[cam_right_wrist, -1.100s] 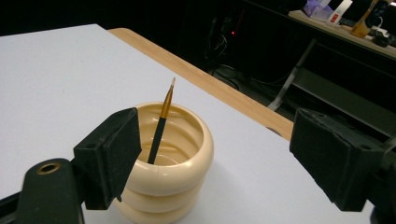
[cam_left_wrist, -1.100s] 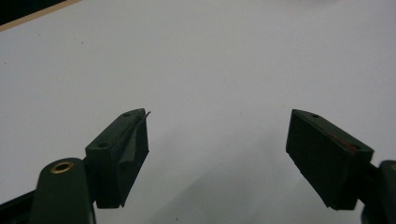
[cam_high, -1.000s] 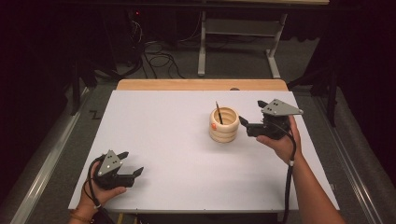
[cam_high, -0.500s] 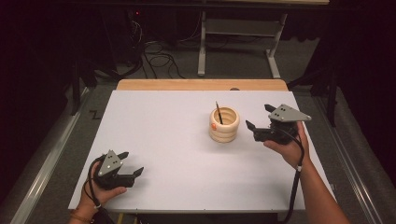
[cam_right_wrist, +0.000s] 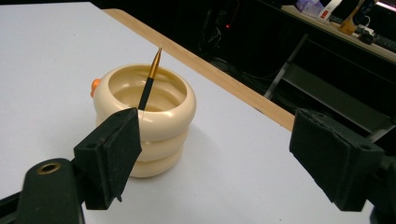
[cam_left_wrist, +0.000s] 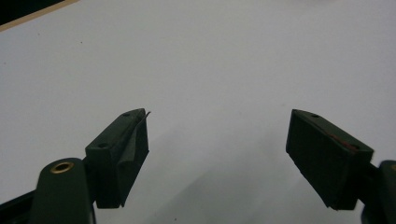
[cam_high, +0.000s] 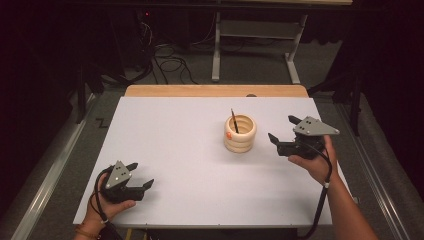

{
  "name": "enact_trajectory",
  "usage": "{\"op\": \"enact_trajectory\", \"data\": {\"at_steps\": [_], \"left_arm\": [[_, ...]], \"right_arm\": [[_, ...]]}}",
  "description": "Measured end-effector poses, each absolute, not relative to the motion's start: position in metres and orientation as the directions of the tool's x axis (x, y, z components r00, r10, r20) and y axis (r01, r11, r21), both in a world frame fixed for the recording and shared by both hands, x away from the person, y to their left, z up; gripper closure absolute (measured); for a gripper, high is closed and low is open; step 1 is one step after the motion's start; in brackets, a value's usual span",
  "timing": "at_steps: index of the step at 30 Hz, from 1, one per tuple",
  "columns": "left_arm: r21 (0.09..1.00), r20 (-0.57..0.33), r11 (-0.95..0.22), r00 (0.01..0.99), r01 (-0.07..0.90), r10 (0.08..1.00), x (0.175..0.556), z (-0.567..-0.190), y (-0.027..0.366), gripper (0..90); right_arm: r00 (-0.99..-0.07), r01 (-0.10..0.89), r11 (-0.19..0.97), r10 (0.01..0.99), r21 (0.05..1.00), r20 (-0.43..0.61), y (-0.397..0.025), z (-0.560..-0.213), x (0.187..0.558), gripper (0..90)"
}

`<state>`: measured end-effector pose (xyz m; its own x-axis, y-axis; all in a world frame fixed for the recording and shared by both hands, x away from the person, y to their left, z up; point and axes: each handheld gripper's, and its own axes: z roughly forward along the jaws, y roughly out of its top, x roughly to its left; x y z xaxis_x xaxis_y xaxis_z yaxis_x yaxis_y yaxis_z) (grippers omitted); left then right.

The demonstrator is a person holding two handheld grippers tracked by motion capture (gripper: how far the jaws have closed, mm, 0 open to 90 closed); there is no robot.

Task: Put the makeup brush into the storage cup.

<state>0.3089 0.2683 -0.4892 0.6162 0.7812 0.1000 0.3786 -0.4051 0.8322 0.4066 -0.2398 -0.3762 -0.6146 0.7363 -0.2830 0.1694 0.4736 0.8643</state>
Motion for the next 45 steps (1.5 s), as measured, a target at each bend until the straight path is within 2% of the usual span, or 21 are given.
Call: {"op": "enact_trajectory", "data": {"at_steps": [45], "left_arm": [[0.827,0.098,-0.409,0.618,0.385,0.780,0.310,-0.490,0.267,22.0]], "right_arm": [[-0.593,0.200,0.523,0.738,0.828,-0.323,-0.280,-0.404,0.377,17.5]]}}
